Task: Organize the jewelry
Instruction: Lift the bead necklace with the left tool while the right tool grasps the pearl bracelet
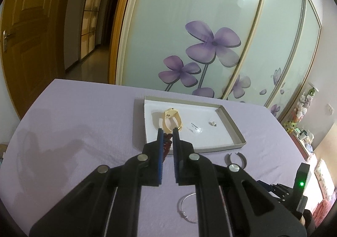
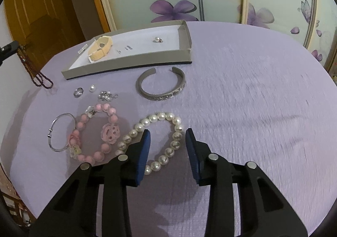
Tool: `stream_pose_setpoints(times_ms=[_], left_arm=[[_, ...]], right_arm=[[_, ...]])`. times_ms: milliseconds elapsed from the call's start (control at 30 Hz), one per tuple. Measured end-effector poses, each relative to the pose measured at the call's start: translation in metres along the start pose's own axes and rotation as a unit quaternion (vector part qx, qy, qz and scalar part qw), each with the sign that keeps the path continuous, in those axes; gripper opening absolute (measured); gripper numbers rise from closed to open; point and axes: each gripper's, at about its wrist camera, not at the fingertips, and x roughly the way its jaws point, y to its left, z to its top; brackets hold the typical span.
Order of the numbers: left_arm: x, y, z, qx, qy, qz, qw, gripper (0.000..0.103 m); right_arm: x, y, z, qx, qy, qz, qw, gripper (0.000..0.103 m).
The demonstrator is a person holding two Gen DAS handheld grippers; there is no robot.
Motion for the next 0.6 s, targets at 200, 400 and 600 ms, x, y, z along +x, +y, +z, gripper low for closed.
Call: stream_pose_setpoints(times_ms=[200,400,600], left_arm=[[0.000,0.000,0.000,-0.001,0.000,-0.001,1.0000,0.009],[0.003,-0.002,0.004,0.000,0.001,-0.001,1.0000,0.009],[0.012,-0.013,0.012,0.009,-0.001,-0.001,1.0000,0.009]], right_arm=[[-0.001,0.001,-0.002,-0.009,0.000,-0.002,1.000,0.010],[-0.020,0.001,0.007,-0.006,-0.033,0.023,0.999,0.010],[-0.042,0.006,0.025,-0.014,-0.071,0.039,0.997,0.010]])
